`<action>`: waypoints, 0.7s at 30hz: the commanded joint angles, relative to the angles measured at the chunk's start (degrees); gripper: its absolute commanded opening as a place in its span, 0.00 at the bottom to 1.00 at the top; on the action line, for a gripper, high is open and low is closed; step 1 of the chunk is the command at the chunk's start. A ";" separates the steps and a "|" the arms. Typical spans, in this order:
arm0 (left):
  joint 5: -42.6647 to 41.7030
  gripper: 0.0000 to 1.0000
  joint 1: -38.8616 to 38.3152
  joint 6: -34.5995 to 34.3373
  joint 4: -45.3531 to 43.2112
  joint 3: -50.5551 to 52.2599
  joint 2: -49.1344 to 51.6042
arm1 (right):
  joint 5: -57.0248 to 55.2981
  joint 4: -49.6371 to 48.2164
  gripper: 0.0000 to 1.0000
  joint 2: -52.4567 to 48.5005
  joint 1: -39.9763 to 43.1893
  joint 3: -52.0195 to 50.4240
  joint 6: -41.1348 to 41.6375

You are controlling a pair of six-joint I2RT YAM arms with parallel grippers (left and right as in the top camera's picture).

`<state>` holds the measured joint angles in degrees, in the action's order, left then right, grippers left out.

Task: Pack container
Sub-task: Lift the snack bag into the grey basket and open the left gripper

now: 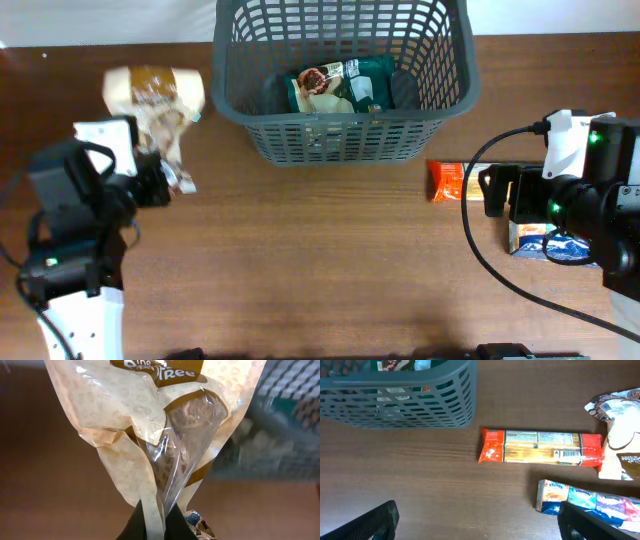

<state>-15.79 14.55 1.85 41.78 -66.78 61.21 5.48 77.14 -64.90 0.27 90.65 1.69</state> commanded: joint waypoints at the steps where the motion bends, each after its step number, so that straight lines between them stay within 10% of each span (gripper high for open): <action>1: -2.08 0.02 0.24 -0.57 -2.67 -6.97 1.90 | -0.09 -0.24 0.99 0.04 -0.26 0.76 0.50; 13: -27.47 0.02 -4.63 1.70 -4.20 -29.59 25.90 | -0.09 -0.37 0.99 0.04 -0.26 0.76 0.50; 21: -21.14 0.02 -17.09 7.61 0.39 -38.38 37.42 | -0.09 0.39 0.99 0.04 -0.26 0.76 0.50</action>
<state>-39.24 1.43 5.76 41.63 -102.08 97.97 5.48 77.41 -64.95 0.27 90.65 1.72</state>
